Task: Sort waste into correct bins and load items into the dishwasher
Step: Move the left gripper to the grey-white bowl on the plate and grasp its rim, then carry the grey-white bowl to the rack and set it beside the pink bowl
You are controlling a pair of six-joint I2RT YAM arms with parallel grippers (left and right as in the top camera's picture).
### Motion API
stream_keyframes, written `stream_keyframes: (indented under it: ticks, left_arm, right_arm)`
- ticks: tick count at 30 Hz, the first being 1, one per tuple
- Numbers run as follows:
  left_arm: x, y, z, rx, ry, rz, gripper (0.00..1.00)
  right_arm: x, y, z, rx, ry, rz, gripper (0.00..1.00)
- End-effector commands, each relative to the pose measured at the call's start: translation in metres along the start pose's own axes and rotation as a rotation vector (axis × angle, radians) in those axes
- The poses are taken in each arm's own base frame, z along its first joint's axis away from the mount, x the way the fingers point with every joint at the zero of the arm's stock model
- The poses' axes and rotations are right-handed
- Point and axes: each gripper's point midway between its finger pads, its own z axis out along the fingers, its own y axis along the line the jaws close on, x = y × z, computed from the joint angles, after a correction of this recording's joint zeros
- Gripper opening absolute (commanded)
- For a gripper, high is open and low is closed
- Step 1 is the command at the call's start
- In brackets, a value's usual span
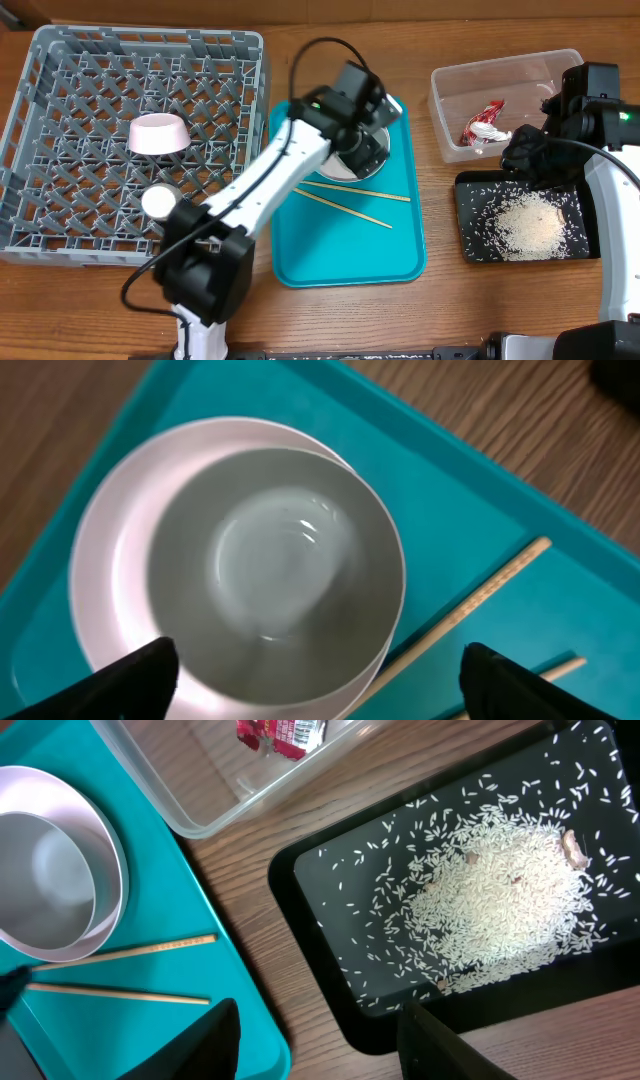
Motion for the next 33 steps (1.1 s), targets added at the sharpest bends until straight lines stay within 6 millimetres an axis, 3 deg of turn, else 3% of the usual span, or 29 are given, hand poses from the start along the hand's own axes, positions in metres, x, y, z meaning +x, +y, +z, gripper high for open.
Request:
stream_keyframes:
  ticks: [1,4,7,12,15,19,24,28,33]
  left_arm:
    - [0.009,-0.002,0.024,-0.039,0.066,0.04,0.83]
    - [0.016,-0.006,0.036,-0.028,0.095,0.045,0.74]
    - [0.024,-0.009,0.048,-0.016,0.129,0.045,0.55]
    - [0.029,-0.011,0.051,-0.005,0.147,0.044,0.46]
    - [0.032,-0.015,0.051,0.011,0.155,0.04,0.32]
    - [0.04,-0.017,0.054,0.02,0.187,0.039,0.23]
    - [0.046,-0.018,0.06,0.028,0.213,0.037,0.21]
    - [0.049,-0.017,0.063,0.019,0.223,0.038,0.04]
    - [0.05,0.004,0.059,-0.101,0.243,-0.013,0.04]
  right_arm:
    - [-0.006,0.0,-0.012,-0.005,-0.047,0.002,0.52]
    - [-0.006,0.0,-0.012,-0.005,-0.047,0.002,0.53]
    - [-0.006,0.0,-0.012,-0.005,-0.047,0.002,0.53]
    - [-0.006,0.0,-0.012,-0.005,-0.047,0.002,0.53]
    - [-0.006,0.0,-0.012,-0.005,-0.047,0.002,0.53]
    - [-0.006,0.0,-0.012,-0.004,-0.046,0.002,0.53]
    - [-0.005,0.0,-0.012,-0.003,-0.043,0.002,0.53]
    - [-0.004,0.0,-0.012,-0.002,-0.04,0.002,0.53]
    - [-0.004,0.0,-0.012,-0.002,-0.04,0.002,0.53]
